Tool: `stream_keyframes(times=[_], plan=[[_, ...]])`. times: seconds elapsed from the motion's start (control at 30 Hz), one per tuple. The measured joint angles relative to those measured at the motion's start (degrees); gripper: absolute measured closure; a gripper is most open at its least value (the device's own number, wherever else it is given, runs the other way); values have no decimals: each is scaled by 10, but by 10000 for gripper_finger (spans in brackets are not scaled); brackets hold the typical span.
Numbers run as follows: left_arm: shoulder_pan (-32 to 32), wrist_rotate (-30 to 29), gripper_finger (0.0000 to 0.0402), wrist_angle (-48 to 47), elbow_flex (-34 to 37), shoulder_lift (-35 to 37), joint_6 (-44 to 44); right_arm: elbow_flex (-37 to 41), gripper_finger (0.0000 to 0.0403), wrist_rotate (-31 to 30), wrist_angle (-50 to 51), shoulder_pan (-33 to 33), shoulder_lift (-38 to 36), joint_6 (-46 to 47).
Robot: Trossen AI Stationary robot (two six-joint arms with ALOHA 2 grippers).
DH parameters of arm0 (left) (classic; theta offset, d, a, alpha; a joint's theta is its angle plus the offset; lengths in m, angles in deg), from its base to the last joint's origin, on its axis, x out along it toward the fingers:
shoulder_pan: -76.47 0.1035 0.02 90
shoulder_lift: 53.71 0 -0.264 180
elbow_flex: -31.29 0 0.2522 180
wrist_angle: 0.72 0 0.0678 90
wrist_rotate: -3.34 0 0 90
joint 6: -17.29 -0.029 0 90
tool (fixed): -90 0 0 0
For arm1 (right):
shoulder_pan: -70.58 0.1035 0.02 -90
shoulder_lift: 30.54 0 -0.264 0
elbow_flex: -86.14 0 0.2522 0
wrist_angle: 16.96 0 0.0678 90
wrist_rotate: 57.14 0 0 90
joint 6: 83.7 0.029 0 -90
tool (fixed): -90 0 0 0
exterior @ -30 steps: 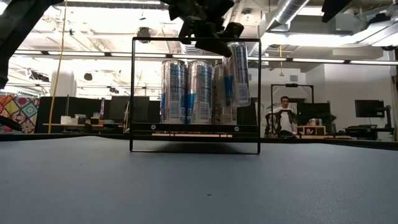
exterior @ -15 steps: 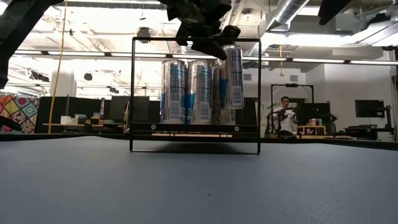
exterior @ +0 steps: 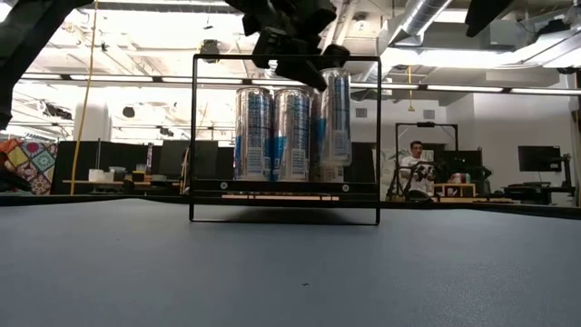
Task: Place canned beverage on shelf
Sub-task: Put the blue soda can on the shelf
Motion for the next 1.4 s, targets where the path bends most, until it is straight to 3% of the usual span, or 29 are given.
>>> stream_keyframes(times=[1.4], plan=[[-1,4,172,33,1,-11,40,0,123,0,-6,0,0,0]])
